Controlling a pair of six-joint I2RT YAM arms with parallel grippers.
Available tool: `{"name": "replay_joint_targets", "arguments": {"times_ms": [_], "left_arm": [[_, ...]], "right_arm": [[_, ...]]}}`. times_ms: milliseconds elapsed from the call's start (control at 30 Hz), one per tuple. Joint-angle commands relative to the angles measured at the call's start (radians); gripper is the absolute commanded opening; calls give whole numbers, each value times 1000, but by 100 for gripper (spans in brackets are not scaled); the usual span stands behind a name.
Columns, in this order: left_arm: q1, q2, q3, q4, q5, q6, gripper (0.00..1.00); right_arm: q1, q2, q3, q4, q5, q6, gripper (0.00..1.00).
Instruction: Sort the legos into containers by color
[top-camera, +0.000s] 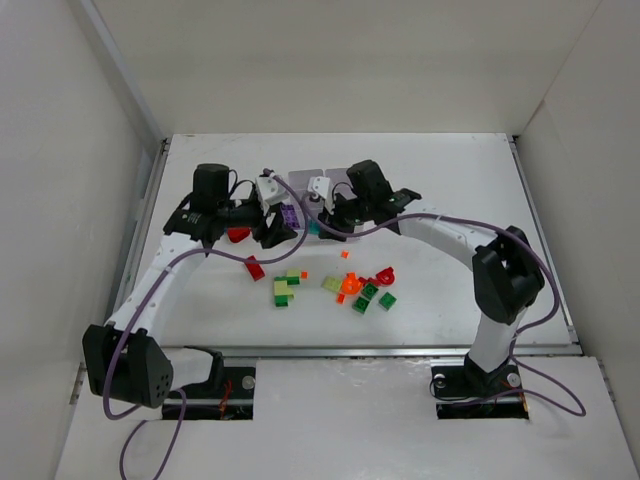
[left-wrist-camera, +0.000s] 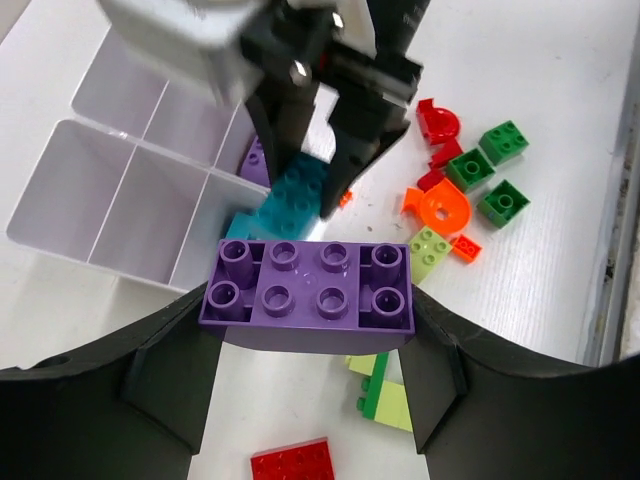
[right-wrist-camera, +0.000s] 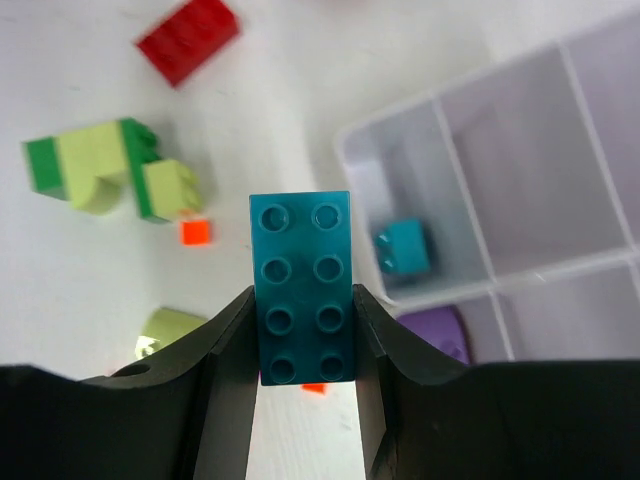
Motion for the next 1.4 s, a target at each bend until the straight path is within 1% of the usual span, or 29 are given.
{"name": "replay_joint_targets", "arguments": {"times_ms": [0, 33, 67, 167, 233, 400, 533, 633, 800, 900, 967, 1033, 1067, 1167, 1267, 1367], "left_arm": [[-3, -73, -61, 108, -58, -108, 0], [-3, -94, -81, 174, -98, -142, 0], [-3, -106, -100, 202, -115, -191, 0], [-3, -136, -161, 286, -170, -237, 0], [-3, -149, -192, 318, -204, -294, 0], [-3, -159, -224, 392, -296, -364, 0], [6, -159, -243, 446, -351, -404, 0], [6, -159, -252, 457, -374, -430, 0], [15, -159, -270, 484, -386, -441, 0], [15, -159, -279, 493, -386, -441, 0], [15, -159, -279, 493, -395, -441, 0], [15, -159, -279, 493, -396, -420, 0], [15, -159, -279, 493, -396, -420, 0], [15, -159, -279, 493, -396, -409, 0], [15, -159, -279, 493, -386, -400, 0], [15, -159, -279, 484, -345, -388, 0]], "right_arm": [[-42, -65, -4, 37, 108, 7, 0], [-51, -65, -4, 37, 108, 7, 0], [-65, -65, -4, 37, 118, 7, 0], [-65, -65, -4, 48, 162, -9, 0], [-65, -65, -4, 48, 162, -35, 0], [-41, -26, 19, 48, 183, -99, 0], [-2, 25, 81, 59, 194, -136, 0], [-2, 71, 133, 50, 184, -136, 1], [16, 142, 185, 40, 174, -136, 13], [27, 166, 208, 40, 165, -136, 18], [27, 179, 231, 30, 165, -136, 27], [27, 179, 231, 20, 165, -136, 39], [27, 179, 231, 20, 165, -136, 49], [27, 179, 231, 20, 154, -136, 66], [27, 166, 231, 20, 145, -136, 67], [27, 134, 231, 20, 145, -118, 68]]}}
